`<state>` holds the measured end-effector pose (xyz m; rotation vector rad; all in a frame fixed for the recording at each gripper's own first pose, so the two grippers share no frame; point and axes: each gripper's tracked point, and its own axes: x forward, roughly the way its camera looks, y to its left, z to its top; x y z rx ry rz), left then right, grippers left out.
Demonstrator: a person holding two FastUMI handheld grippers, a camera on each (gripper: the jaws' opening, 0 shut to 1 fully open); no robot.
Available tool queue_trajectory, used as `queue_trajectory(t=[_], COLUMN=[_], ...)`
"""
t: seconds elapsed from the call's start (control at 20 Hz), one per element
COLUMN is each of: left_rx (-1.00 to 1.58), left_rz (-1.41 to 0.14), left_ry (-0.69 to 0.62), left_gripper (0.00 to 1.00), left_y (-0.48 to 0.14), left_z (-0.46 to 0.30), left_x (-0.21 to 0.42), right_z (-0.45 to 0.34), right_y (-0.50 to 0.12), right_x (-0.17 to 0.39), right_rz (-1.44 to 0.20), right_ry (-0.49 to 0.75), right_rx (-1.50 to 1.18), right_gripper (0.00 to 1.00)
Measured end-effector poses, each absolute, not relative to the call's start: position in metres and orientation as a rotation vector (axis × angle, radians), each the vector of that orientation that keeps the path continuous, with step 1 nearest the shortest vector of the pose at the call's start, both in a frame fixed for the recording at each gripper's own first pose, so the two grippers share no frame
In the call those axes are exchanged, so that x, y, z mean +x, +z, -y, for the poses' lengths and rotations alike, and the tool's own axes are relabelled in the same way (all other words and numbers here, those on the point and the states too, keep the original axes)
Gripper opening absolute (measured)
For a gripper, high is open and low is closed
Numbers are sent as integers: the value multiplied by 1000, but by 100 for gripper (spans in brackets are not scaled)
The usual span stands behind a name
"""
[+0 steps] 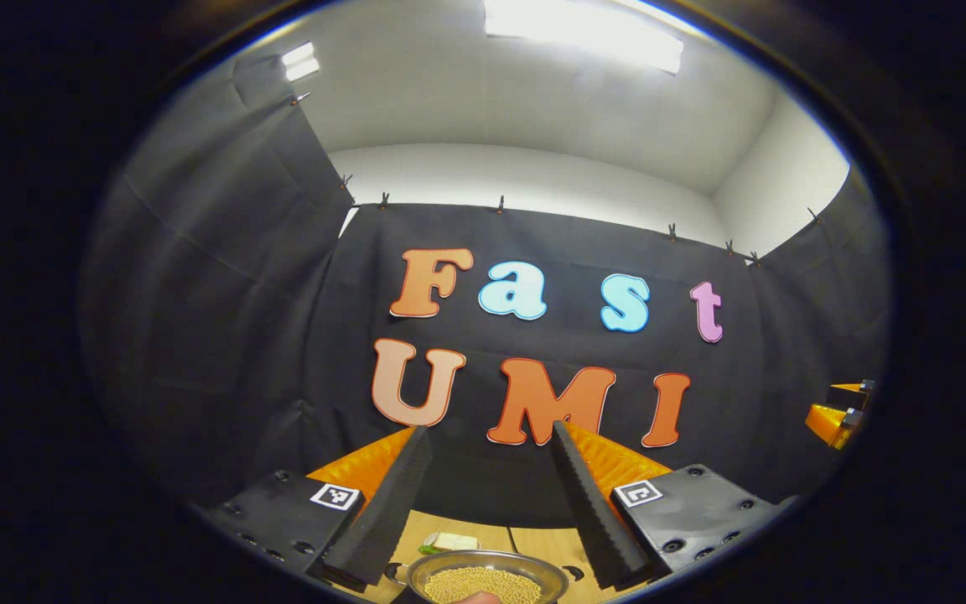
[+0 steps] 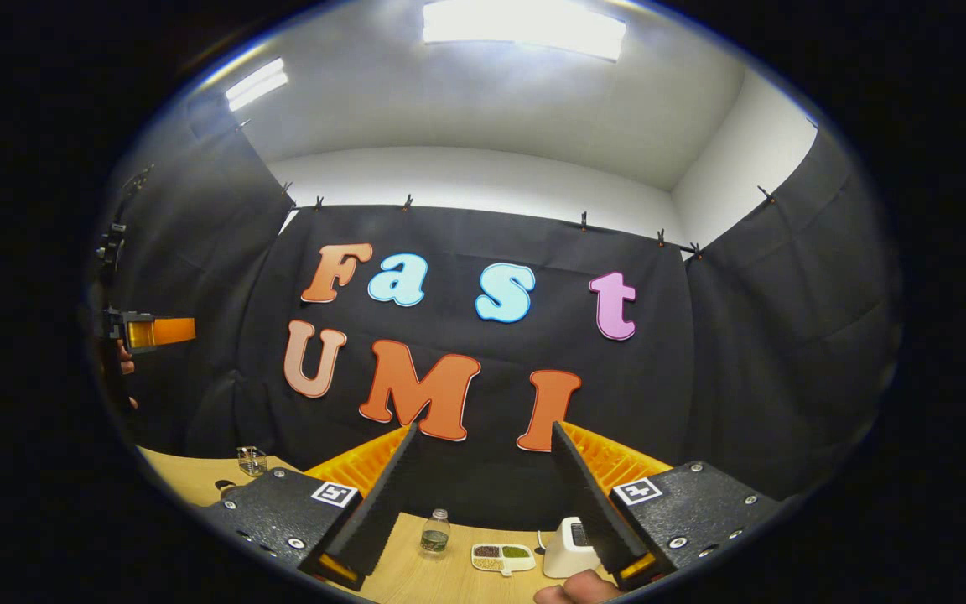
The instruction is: First push the handle of the pot to place it horizontally, then grasp the pot with both hands and set it on the induction cooktop.
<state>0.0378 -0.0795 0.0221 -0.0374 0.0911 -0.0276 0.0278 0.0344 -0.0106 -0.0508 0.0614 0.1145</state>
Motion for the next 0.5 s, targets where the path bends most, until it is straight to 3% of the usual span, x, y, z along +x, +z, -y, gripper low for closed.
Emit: queue_trajectory(t=[0.25, 0.5], left_rx=[-29, -15], left_rz=[-65, -62], left_ry=[-26, -43], left_gripper=[97, 92], left_y=[28, 26], left_z=[80, 86], left_x=[39, 37], right_z=[-35, -34], right_y=[-15, -24], right_x=[30, 34], right_rz=[-72, -77], right_ry=[127, 137], right_rx=[-44, -26], right_gripper=[95, 95])
